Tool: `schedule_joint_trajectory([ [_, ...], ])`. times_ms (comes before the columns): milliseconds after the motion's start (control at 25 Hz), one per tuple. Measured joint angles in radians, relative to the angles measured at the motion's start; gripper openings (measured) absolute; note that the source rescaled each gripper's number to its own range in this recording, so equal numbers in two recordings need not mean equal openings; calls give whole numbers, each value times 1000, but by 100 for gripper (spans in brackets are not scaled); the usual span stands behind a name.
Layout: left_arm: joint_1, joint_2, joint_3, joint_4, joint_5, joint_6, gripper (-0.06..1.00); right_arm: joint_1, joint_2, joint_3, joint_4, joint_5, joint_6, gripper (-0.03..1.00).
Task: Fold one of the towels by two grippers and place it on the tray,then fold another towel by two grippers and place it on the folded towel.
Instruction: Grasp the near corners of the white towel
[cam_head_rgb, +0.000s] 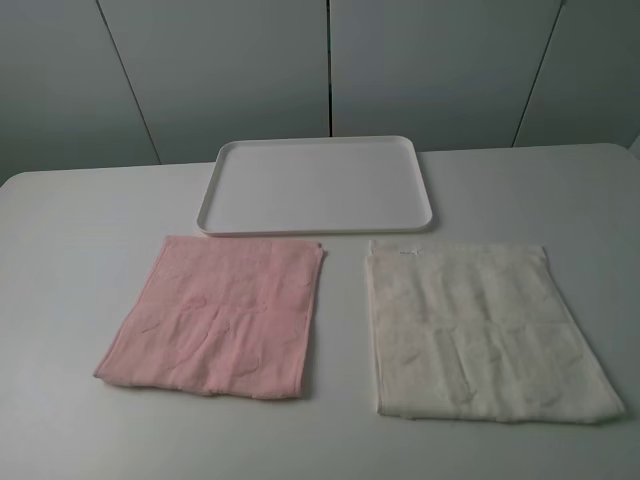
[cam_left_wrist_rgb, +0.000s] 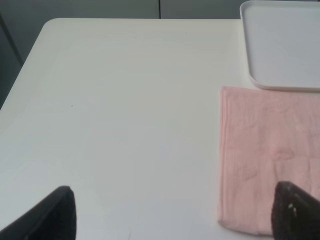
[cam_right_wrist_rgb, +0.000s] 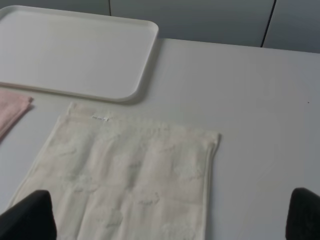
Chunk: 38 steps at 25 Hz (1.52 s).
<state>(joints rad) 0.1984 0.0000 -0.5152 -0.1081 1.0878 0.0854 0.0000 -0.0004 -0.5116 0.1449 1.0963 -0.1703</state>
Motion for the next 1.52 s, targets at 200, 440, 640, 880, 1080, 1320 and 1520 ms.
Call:
schedule_joint_trajectory([
  [200, 0, 0, 0, 0, 0, 0, 100, 0, 0, 0, 0, 0, 0, 100],
  [440, 0, 0, 0, 0, 0, 0, 100, 0, 0, 0, 0, 0, -1, 100],
  [640, 0, 0, 0, 0, 0, 0, 100, 0, 0, 0, 0, 0, -1, 100],
  [880, 0, 0, 0, 0, 0, 0, 100, 0, 0, 0, 0, 0, -1, 100],
  [1080, 0, 0, -5, 0, 0, 4, 100, 0, 0, 0, 0, 0, -1, 100],
  [1320, 0, 129, -72, -19, -5, 39, 100, 0, 35, -53, -4, -4, 80, 100],
  [1520, 0, 322, -181, -50, -33, 142, 100, 0, 223, -154, -20, -48, 116, 100],
])
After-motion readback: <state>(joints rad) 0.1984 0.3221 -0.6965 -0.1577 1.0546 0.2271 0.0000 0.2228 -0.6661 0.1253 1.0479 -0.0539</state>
